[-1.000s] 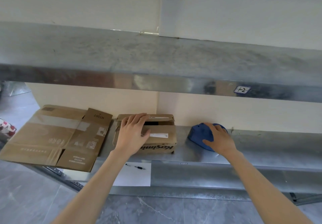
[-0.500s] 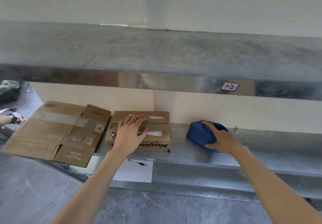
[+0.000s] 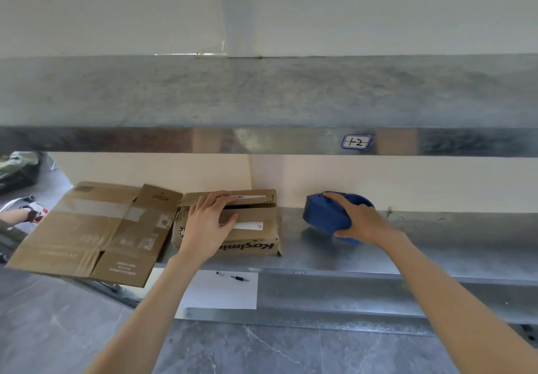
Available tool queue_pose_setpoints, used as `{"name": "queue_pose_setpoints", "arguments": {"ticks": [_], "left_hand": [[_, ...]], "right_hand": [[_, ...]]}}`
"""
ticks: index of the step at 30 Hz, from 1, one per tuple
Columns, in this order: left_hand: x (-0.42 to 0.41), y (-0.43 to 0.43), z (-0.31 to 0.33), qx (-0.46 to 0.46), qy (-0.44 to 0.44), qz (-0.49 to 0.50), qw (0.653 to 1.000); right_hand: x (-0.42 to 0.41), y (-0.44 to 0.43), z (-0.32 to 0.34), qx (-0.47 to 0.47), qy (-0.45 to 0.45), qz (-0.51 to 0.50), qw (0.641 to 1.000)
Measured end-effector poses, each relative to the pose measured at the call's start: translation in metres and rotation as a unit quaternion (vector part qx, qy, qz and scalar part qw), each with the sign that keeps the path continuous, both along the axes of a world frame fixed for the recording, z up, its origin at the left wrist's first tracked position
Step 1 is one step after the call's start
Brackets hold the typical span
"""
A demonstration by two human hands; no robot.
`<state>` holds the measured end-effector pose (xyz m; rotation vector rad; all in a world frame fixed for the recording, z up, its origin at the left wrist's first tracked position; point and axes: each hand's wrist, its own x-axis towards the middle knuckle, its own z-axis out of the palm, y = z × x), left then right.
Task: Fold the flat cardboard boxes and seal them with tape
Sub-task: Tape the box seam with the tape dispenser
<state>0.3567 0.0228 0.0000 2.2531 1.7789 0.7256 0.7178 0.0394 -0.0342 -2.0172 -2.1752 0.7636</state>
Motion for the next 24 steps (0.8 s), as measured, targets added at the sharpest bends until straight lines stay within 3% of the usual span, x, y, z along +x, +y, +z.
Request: {"name": "queue_pose_setpoints", "arguments": {"ticks": [13, 19, 24], "left_hand": [[-0.064, 0.005, 0.022, 0.044, -0.046, 0.028, 0.998], [-0.101, 0.008, 0.011, -0.050, -0.080, 0.007, 0.995], [-0.105, 0.012, -0.002, -0.140, -0.177, -0.010, 0.974]], "right_hand": [[-0.088, -0.026, 0.107, 0.143, 0.096, 0.036, 0.984], [-0.158, -0.021, 0.118, 0.153, 0.097, 0.074, 0.981], [-0.202, -0.020, 0.113, 0.143, 0.098, 0.076, 0.982]]}}
